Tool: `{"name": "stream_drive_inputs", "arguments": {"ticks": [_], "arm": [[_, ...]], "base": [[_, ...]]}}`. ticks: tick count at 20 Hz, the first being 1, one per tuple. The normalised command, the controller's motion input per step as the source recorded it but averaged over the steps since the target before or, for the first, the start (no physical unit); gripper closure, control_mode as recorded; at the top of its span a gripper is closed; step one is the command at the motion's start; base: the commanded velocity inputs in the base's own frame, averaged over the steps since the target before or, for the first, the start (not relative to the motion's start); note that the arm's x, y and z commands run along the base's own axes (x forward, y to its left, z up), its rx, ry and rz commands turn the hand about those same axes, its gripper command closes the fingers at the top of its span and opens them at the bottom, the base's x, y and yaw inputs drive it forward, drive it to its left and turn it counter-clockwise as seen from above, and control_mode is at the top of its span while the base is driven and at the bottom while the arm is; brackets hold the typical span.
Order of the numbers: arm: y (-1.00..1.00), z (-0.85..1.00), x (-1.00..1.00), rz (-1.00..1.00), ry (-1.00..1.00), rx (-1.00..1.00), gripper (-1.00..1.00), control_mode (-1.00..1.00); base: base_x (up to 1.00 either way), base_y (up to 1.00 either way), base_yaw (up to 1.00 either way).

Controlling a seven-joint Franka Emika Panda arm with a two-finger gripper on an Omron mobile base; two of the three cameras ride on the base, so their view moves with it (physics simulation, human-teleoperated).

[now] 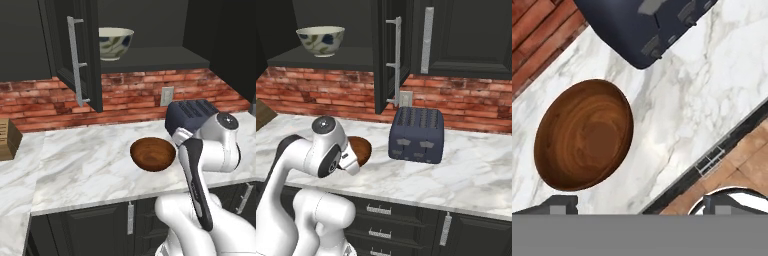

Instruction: Open the cabinet. Pick the bowls from the counter and place them in the cabinet. Then close the cabinet.

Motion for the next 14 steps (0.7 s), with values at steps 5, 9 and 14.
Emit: {"name": "stream_drive_inputs", "arguments": {"ticks": [5, 9, 14], "arm": [[0.04, -0.34, 0.38, 0.00, 0.00, -0.06, -1.00, -1.00], [0.01, -0.33, 0.49, 0.00, 0.00, -0.01, -1.00, -1.00], [0.00, -0.29, 0.45, 0.01, 0.00, 0.00, -1.00, -1.00]], "base": [[0.00, 0.00, 0.00], [0.00, 0.00, 0.00], [0.00, 0.00, 0.00]]}}
